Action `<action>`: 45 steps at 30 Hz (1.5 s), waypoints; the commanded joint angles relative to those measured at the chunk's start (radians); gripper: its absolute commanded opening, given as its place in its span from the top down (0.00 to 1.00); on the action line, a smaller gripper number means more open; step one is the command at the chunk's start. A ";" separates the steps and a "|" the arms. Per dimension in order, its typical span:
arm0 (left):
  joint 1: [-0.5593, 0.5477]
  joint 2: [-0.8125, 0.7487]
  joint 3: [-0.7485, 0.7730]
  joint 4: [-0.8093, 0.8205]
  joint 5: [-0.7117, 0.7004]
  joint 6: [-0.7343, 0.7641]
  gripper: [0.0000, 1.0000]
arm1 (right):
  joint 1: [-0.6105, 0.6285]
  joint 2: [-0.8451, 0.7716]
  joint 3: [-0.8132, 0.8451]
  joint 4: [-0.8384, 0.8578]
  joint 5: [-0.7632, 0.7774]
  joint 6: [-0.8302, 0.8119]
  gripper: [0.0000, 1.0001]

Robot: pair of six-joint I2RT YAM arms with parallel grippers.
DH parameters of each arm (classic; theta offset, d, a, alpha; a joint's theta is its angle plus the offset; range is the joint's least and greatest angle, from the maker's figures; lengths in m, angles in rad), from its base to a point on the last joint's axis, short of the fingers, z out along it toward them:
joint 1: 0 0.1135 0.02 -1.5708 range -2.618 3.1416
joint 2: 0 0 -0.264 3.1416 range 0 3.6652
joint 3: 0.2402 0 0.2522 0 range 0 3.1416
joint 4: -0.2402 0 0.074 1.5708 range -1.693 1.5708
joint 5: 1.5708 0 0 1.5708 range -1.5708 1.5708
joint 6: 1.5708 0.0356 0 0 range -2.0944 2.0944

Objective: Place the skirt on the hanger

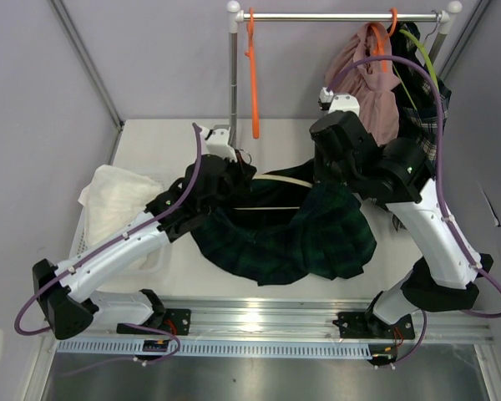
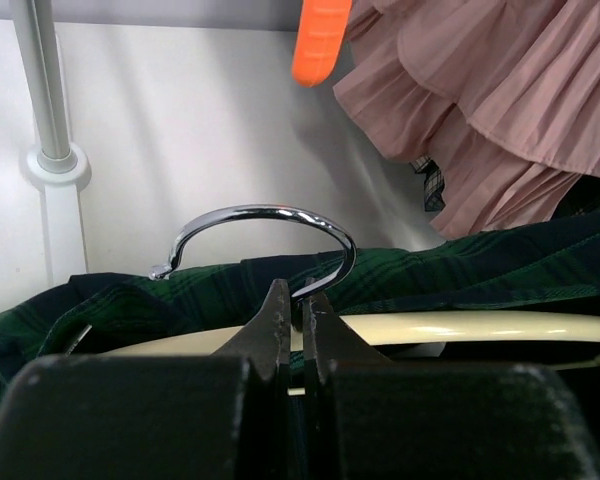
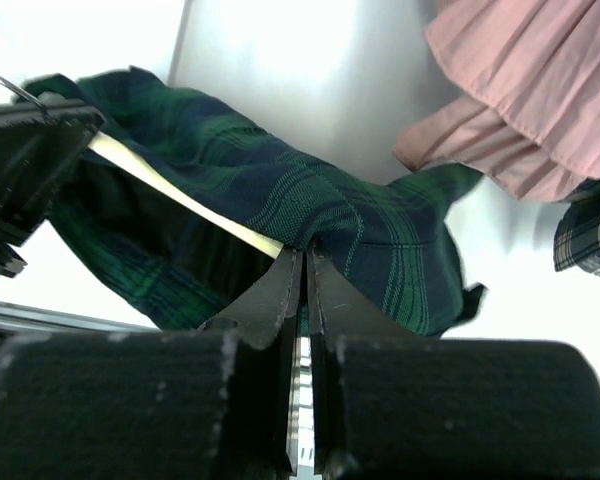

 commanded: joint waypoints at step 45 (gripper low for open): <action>0.081 0.057 0.489 -0.191 0.584 0.143 1.00 | -0.041 -0.476 -0.545 0.466 -0.286 -0.153 0.44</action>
